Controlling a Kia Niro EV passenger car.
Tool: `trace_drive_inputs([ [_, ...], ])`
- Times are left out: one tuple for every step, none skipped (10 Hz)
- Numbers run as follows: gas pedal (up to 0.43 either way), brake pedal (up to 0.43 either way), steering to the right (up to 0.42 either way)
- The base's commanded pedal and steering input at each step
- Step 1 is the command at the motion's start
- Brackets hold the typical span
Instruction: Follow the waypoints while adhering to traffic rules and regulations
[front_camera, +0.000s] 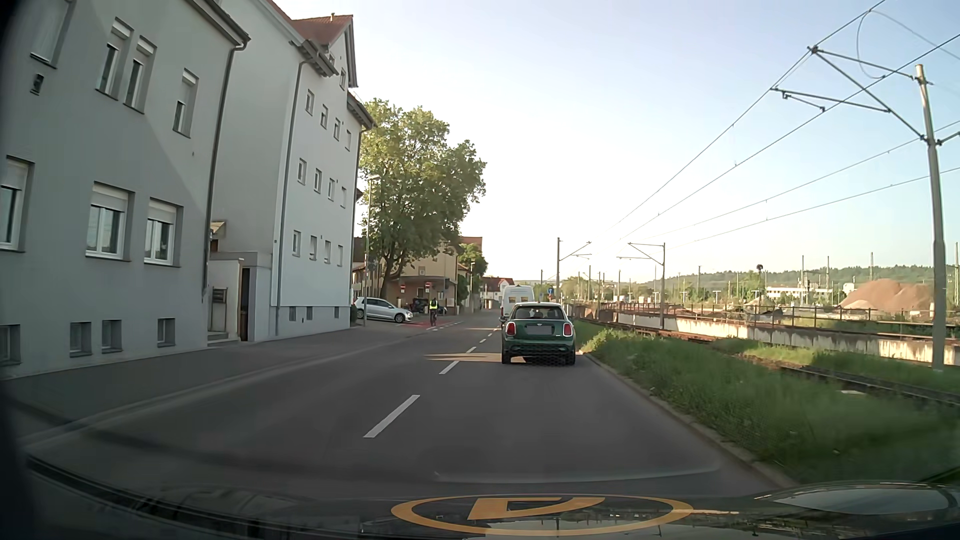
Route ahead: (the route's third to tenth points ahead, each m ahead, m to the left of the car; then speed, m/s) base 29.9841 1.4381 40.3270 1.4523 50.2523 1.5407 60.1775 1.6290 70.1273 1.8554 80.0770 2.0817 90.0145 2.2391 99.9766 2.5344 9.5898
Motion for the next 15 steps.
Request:
trace_drive_inputs([
  [0.248,0.000,0.001],
  [0.240,0.000,0.001],
  [0.228,0.000,0.001],
  [0.220,0.000,0.001],
  [0.220,0.000,0.001],
  [0.220,0.000,0.001],
  [0.220,0.000,0.001],
  [0.209,0.000,0.001],
  [0.209,0.000,0.001],
  [0.197,0.000,0.001],
  [0.197,0.000,0.001],
  [0.197,0.000,0.001],
  [0.197,0.000,0.001],
  [0.197,0.000,0.001],
  [0.197,0.000,0.003],
])
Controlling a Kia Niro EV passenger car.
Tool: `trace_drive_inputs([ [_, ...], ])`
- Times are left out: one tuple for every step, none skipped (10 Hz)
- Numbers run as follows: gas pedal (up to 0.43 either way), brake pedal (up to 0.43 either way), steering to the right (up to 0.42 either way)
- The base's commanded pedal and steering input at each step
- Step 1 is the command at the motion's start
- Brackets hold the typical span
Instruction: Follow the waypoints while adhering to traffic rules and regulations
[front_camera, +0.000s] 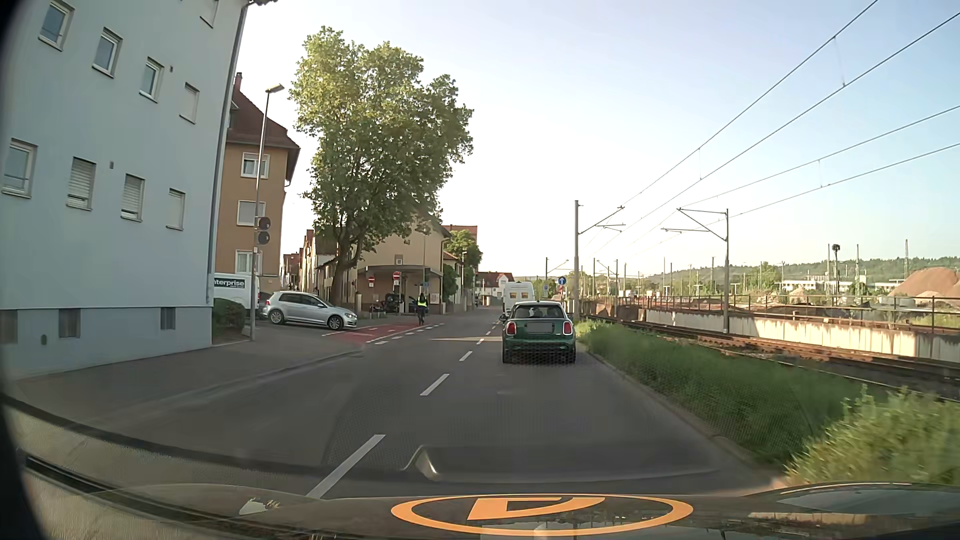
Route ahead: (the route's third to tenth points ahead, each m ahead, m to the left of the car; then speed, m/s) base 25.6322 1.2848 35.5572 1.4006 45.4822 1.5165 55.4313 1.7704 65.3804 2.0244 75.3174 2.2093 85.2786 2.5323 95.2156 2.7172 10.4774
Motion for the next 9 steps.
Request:
trace_drive_inputs([
  [0.197,0.000,0.004],
  [0.197,0.000,0.005],
  [0.197,0.000,0.006],
  [0.197,0.000,0.006],
  [0.197,0.000,0.006],
  [0.209,0.000,0.006],
  [0.209,0.000,0.006],
  [0.209,0.000,0.005],
  [0.209,0.000,0.005],
])
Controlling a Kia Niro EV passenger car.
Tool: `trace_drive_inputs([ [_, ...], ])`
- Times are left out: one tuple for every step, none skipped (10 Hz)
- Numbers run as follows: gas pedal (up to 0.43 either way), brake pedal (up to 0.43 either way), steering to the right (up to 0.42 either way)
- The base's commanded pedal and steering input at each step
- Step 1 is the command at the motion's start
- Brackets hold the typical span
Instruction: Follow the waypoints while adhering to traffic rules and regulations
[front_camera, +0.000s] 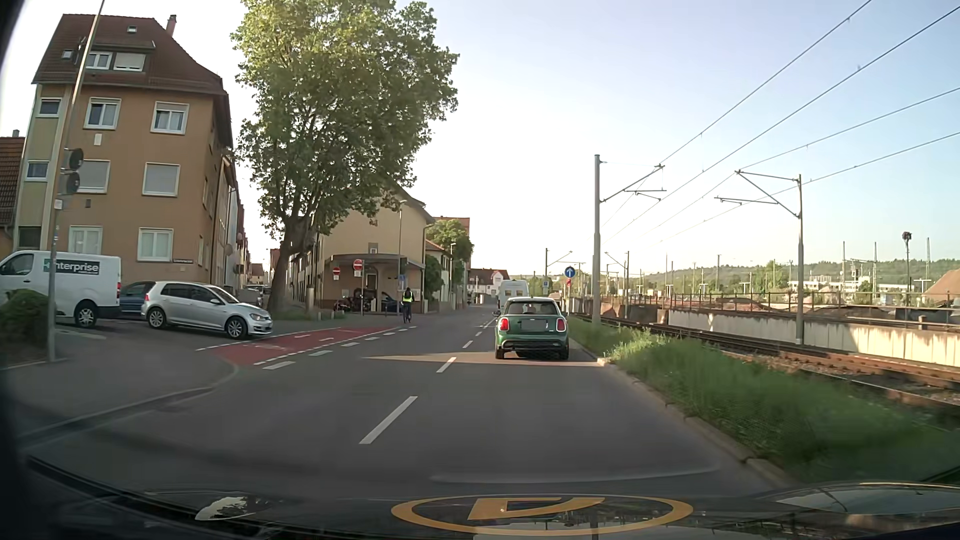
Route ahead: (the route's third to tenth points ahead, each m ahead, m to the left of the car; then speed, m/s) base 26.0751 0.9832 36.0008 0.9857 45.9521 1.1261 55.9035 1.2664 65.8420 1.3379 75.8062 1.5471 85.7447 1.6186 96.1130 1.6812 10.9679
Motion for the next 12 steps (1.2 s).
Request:
trace_drive_inputs([
  [0.220,0.000,0.005],
  [0.220,0.000,0.004],
  [0.220,0.000,0.001],
  [0.197,0.000,0.001],
  [0.150,0.000,0.000],
  [0.118,0.000,0.001],
  [0.110,0.000,0.000],
  [0.110,0.000,0.001],
  [0.110,0.000,0.001],
  [0.138,0.000,0.000],
  [0.169,0.000,0.000],
  [0.169,0.000,0.000],
])
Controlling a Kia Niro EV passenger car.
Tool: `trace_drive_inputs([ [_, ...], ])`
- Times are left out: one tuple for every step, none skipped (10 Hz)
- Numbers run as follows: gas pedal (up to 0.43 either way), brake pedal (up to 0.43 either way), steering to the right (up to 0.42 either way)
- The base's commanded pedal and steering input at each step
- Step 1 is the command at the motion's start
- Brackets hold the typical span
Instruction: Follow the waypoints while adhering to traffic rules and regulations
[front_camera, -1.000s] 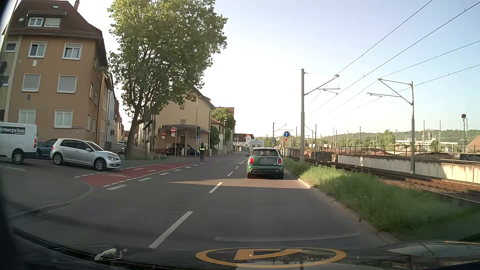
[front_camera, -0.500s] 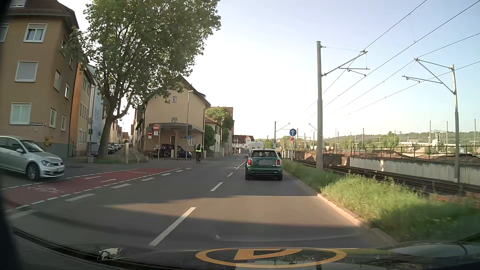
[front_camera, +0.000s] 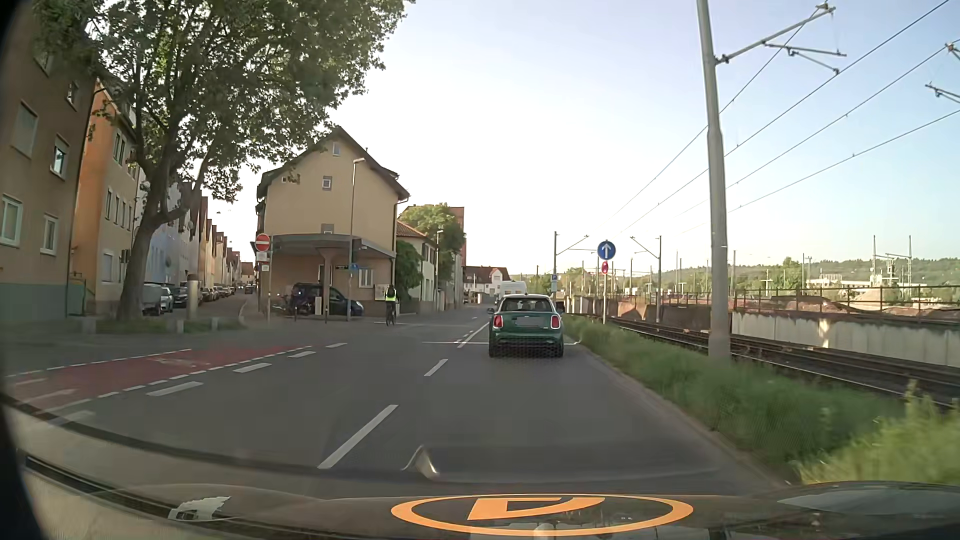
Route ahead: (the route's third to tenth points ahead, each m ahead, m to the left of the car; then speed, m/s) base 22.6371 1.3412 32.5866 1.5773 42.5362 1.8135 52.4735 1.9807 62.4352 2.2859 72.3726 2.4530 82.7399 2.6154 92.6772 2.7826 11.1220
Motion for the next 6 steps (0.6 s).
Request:
trace_drive_inputs([
  [0.189,0.000,0.001],
  [0.189,0.000,0.000],
  [0.197,0.000,0.000],
  [0.209,0.000,0.000],
  [0.209,0.000,0.000],
  [0.209,0.000,0.000],
])
